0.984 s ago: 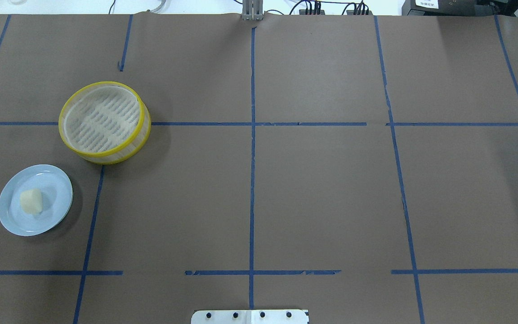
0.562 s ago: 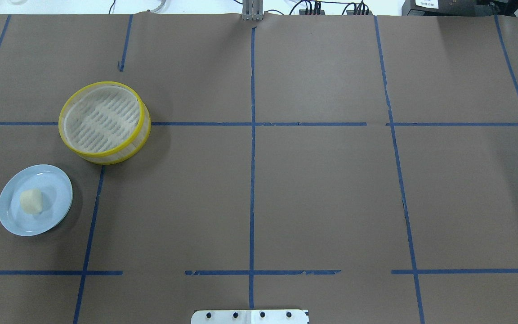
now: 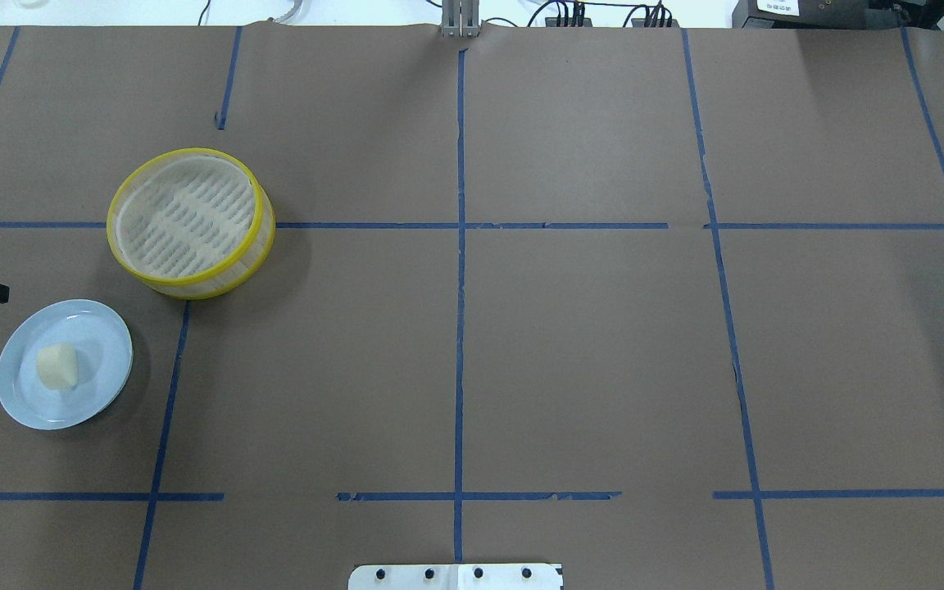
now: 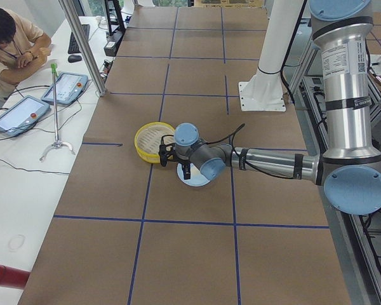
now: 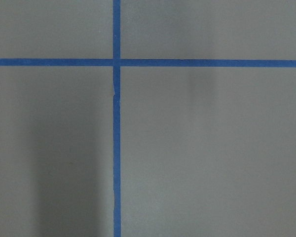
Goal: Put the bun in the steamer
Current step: 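Move the left gripper down over the white bun on the blue plate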
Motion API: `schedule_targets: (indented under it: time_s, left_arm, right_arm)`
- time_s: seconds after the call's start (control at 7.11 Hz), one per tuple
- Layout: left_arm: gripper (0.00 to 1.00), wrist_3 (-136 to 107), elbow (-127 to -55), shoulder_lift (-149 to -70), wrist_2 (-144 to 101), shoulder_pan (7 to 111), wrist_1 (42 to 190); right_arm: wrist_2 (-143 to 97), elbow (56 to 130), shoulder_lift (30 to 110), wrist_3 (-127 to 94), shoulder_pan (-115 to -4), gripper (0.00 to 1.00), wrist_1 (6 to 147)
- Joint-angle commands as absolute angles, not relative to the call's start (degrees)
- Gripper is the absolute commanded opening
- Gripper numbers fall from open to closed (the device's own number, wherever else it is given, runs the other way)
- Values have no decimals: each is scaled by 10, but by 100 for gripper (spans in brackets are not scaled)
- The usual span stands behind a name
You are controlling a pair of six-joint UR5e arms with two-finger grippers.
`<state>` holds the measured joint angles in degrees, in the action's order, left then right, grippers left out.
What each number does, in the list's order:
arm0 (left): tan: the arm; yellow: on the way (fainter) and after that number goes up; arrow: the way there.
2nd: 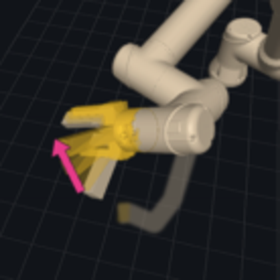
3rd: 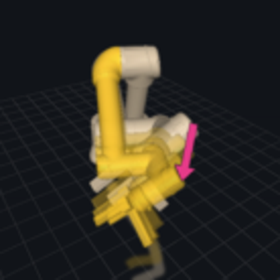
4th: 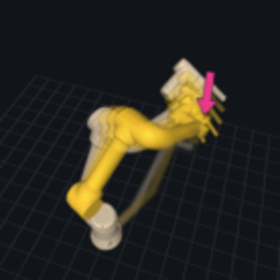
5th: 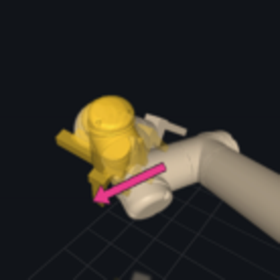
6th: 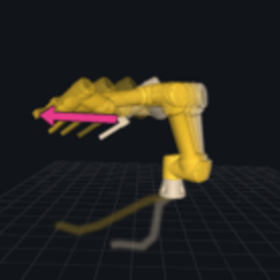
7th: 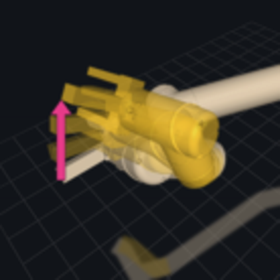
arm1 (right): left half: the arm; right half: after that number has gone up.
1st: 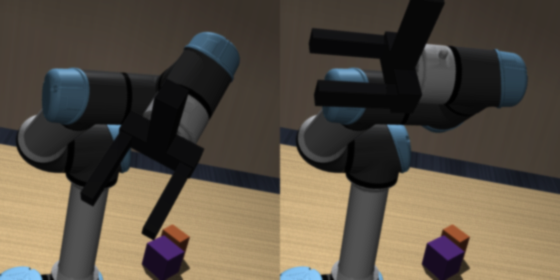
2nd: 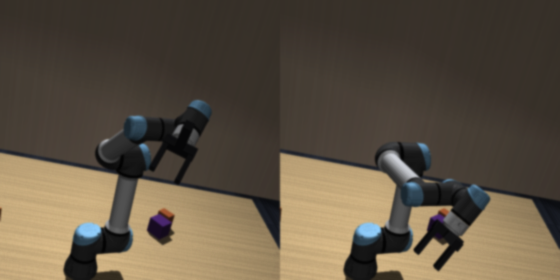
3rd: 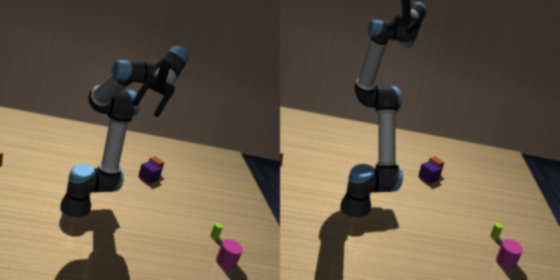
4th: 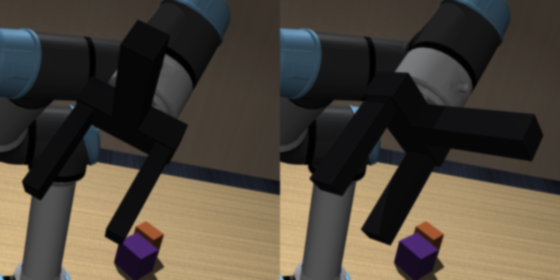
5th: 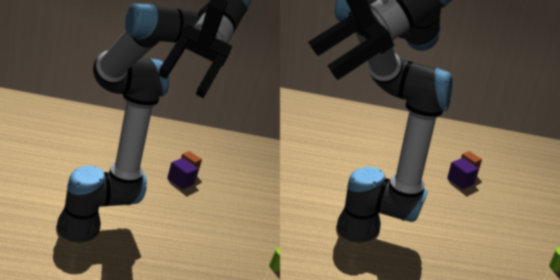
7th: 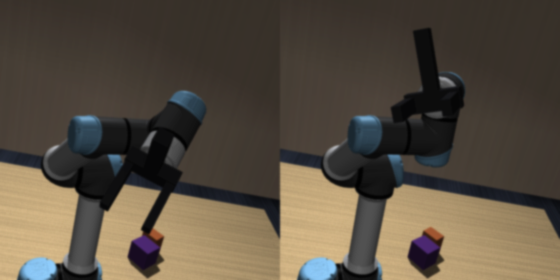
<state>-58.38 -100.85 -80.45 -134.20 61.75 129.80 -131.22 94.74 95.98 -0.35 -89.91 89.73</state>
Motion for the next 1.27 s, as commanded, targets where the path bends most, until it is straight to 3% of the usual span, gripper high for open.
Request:
schedule_targets:
  time_s: [0.0, 0.84, 0.98, 1.12]
  left_arm:
    - [99, -705, -1002, -807, -1272, 534, 1317]
    - [93, -780, -1007, -808, -1172, 424, 1287]
    - [73, -780, -1006, -809, -1172, 424, 1287]
    - [47, -780, -1012, -809, -1172, 424, 1287]
  right_arm:
    - [-1312, 947, 960, -4, -899, 100, 897]
    - [-1312, 947, 960, -4, -899, 100, 897]
    - [-1312, 947, 960, -4, -899, 100, 897]
    - [-1312, 947, 960, -4, -899, 100, 897]
